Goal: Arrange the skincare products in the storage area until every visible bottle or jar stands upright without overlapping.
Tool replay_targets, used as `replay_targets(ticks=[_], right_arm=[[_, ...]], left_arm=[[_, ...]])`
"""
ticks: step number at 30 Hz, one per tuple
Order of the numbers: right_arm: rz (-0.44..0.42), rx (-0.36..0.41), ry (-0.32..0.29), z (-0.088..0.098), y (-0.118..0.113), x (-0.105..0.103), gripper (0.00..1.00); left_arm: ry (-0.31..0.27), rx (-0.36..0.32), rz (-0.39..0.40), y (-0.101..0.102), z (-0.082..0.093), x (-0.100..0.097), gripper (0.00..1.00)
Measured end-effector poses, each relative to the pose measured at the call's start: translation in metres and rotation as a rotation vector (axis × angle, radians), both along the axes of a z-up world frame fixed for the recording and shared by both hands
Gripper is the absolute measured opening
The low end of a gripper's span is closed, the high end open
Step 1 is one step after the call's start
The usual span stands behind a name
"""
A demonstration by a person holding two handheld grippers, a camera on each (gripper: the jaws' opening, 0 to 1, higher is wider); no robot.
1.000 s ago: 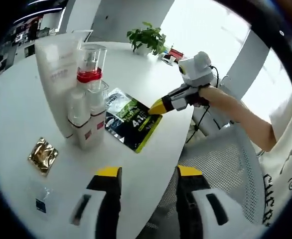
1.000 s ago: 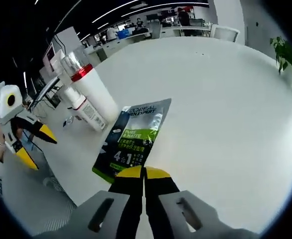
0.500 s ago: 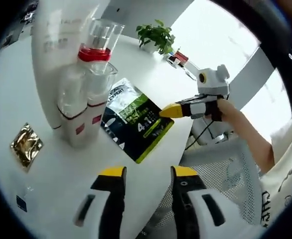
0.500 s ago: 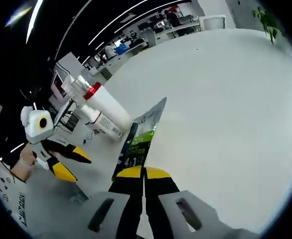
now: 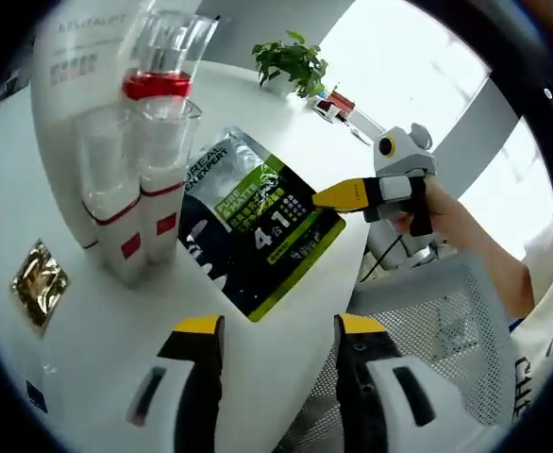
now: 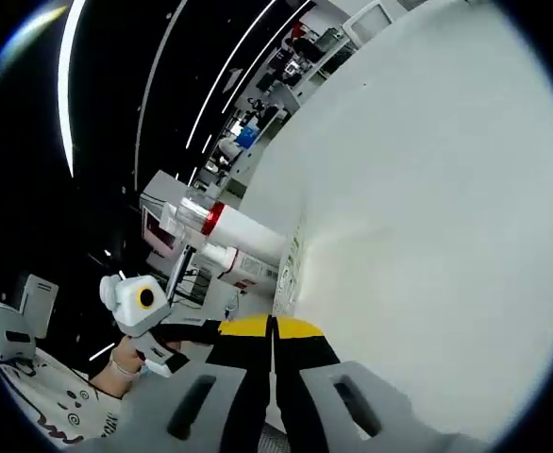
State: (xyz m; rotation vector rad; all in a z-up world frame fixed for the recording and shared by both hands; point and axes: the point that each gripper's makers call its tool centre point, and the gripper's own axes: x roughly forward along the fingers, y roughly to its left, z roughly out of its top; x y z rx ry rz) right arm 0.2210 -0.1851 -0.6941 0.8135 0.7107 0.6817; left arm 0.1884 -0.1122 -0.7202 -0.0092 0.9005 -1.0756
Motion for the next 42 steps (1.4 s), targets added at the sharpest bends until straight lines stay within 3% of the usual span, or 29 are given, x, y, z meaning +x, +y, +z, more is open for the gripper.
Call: replay_targets(ticks=[4,5,9,11,14,17,21,25,30,36,42], right_arm=[[-0.002,0.038,-0.005,0.008,0.011,-0.002,0.01],[-0.001,0.046,-0.006,0.01,0.014,-0.001,0.01],[-0.008,0.101,-0.011,0.019,0.02,0.0,0.01],[-0.017,0.134,-0.01,0.023,0.022,0.001,0.01],[-0.023,0.145,-0.01,0.025,0.023,0.002,0.01],[-0.034,0.181,-0.01,0.03,0.024,0.003,0.01],[-0.045,0.208,-0.001,0.03,0.024,0.001,0.01],[-0.072,0.289,0.016,0.033,0.024,0.002,0.01],[-0.088,0.359,0.031,0.037,0.023,0.001,0.01],[-0.095,0.383,0.048,0.037,0.021,0.001,0.01],[-0.095,0.401,0.068,0.034,0.024,-0.002,0.01]], left_arm=[[-0.166,0.076,-0.023,0.0,0.002,0.012,0.42],[-0.237,0.108,-0.049,-0.002,0.002,0.015,0.42],[-0.396,0.184,-0.121,-0.012,0.004,0.014,0.43],[-0.443,0.213,-0.149,-0.016,0.003,0.013,0.43],[-0.469,0.227,-0.171,-0.024,-0.002,0.014,0.44],[-0.606,0.314,-0.18,-0.022,-0.003,0.031,0.42],[-0.68,0.373,-0.213,-0.021,-0.001,0.035,0.38],[-0.815,0.436,-0.255,-0.023,0.006,0.043,0.32],[-0.877,0.459,-0.288,-0.025,0.007,0.041,0.2],[-0.973,0.508,-0.317,-0.022,0.017,0.047,0.08],[-0.993,0.524,-0.315,-0.017,0.022,0.052,0.0]])
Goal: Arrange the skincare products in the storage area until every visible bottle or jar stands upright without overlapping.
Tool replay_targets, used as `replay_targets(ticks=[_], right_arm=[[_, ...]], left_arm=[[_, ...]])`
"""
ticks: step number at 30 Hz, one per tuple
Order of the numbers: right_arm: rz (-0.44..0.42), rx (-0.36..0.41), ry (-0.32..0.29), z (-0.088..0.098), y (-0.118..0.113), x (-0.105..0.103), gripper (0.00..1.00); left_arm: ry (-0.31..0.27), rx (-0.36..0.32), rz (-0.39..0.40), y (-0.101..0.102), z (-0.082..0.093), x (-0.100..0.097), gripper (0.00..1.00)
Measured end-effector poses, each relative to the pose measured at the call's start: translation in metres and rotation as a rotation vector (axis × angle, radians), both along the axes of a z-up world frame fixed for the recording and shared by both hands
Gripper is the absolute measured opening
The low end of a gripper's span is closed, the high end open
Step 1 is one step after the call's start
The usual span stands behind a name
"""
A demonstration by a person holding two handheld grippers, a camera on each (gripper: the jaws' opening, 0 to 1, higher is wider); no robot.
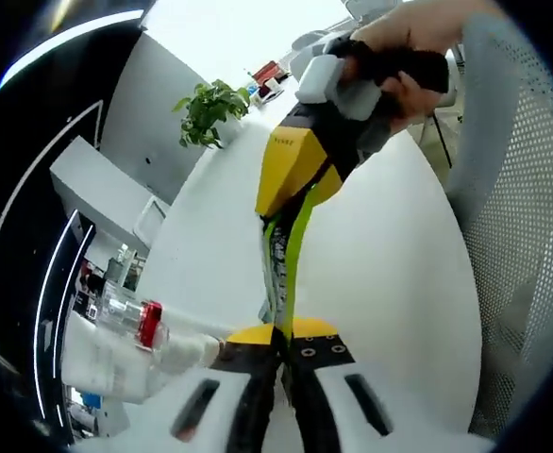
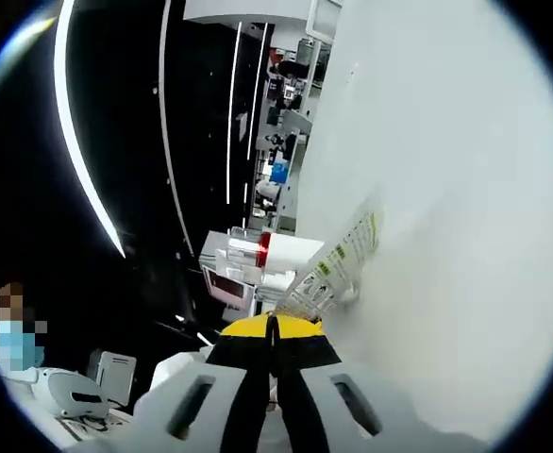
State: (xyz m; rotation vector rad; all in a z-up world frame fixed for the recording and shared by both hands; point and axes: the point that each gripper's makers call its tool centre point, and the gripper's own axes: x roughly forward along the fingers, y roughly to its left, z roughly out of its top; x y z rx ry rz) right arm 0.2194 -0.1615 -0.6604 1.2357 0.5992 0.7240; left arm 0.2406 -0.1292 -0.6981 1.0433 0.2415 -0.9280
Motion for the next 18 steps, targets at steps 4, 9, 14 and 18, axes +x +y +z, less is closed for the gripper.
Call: replay_targets(ticks=[4,9,14,18], right_arm=[[0.008,0.006,0.006,-0.001,0.002,-0.003,0.02],[0.02,0.001,0.005,-0.001,0.001,-0.005,0.06],[-0.019,-0.018,0.024,-0.007,-0.011,-0.001,0.11],[-0.024,-0.104,0.06,-0.024,-0.013,0.0,0.2]], left_arm=[[0.002,0.008,-0.004,0.002,0.0,0.001,0.0],[0.001,0.021,-0.012,0.003,0.001,0.001,0.0],[-0.013,0.043,-0.042,0.006,0.002,-0.003,0.0],[-0.021,0.058,-0.066,0.007,0.002,-0.009,0.0]])
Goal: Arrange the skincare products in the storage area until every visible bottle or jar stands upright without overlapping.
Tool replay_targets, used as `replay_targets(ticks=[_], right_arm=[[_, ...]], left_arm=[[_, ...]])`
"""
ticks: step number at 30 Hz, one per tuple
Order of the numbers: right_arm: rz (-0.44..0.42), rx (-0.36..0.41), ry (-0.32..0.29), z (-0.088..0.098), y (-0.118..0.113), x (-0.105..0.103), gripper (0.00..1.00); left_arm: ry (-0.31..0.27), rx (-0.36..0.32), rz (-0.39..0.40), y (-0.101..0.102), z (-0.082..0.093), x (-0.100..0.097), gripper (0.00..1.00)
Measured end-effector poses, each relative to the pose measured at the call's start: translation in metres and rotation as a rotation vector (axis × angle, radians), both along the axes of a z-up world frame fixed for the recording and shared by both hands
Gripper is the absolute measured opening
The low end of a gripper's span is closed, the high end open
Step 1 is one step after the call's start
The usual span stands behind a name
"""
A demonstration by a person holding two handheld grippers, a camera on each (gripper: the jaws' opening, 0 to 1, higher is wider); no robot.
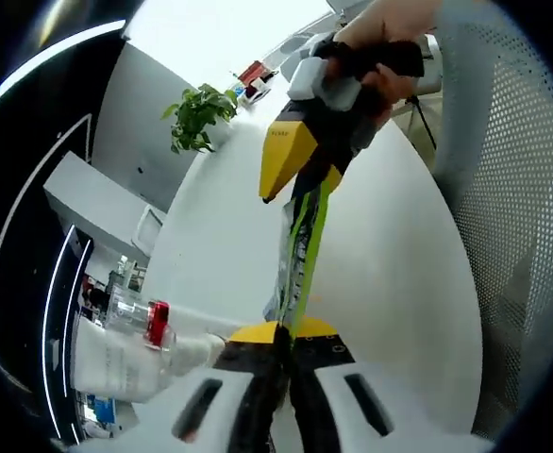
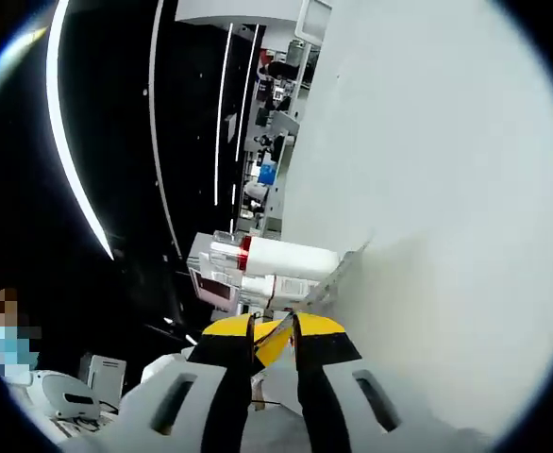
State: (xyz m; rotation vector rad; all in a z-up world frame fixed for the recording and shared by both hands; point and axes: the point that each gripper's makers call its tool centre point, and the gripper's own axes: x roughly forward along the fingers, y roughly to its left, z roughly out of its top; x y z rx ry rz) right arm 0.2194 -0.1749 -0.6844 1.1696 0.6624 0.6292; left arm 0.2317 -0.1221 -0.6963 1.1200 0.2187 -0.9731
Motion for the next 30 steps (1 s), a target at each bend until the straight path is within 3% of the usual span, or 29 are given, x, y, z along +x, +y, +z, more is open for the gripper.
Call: replay_targets(ticks=[7,14,22,30], right_arm=[[-0.032,0.03,0.032,-0.008,-0.004,0.007,0.19],[-0.051,0.064,0.07,-0.016,-0.009,0.011,0.19],[-0.022,0.034,0.114,-0.031,-0.012,0.013,0.2],[0.0,0.035,0.15,-0.041,-0.01,0.016,0.19]], left_arm=[[0.01,-0.019,-0.033,-0.006,0.003,-0.008,0.0],[-0.03,0.017,-0.107,-0.008,0.002,-0.013,0.0],[-0.059,0.028,-0.2,-0.013,0.005,-0.025,0.0],[-0.072,-0.007,-0.278,-0.016,0.012,-0.033,0.0]])
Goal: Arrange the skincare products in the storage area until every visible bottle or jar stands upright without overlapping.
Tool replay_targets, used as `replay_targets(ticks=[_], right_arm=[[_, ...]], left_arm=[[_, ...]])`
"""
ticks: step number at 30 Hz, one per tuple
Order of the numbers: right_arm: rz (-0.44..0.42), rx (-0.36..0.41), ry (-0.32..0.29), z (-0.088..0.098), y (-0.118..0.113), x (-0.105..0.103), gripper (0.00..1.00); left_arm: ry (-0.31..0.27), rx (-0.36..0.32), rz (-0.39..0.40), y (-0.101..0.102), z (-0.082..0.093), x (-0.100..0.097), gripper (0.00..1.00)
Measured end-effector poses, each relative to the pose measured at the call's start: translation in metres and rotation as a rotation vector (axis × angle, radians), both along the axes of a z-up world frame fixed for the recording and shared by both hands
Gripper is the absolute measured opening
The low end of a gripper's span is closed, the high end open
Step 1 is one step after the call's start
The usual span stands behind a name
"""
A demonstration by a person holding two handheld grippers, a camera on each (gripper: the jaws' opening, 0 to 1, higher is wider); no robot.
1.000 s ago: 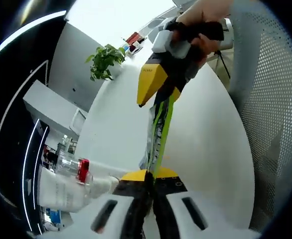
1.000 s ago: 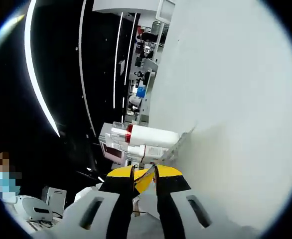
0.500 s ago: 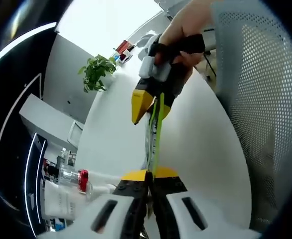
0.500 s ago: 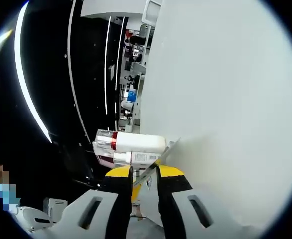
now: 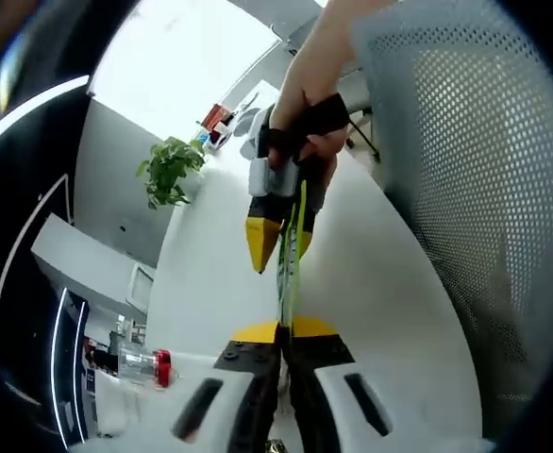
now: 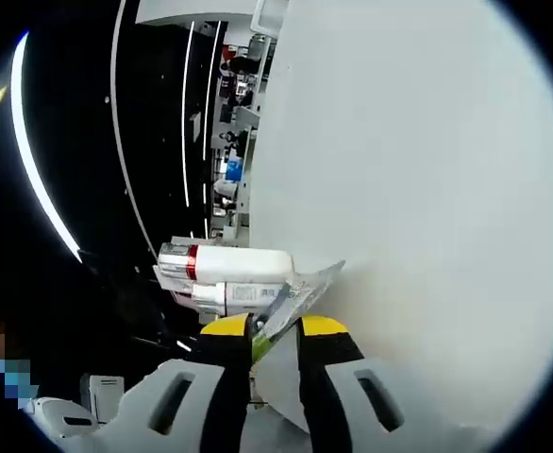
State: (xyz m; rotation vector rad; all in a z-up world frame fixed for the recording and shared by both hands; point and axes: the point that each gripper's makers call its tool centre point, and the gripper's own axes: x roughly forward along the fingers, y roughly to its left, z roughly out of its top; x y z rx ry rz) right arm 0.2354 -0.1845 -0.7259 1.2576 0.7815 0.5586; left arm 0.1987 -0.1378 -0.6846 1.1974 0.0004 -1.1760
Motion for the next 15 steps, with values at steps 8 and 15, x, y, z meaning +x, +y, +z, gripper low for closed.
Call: replay_targets(ticks=[8,15], right_arm=[[-0.004,0.048,0.023,-0.003,0.0047,-0.0011,0.11],[-0.055,0.125,0.014,0.0057,0.0027,-0.0023,0.03]], left_arm=[[-0.036,0.012,-0.033,0.0025,-0.0009,-0.0001,0.0],[-0.126,0.027,-0.074,-0.0011,0.0043,-0.0017,0.0]])
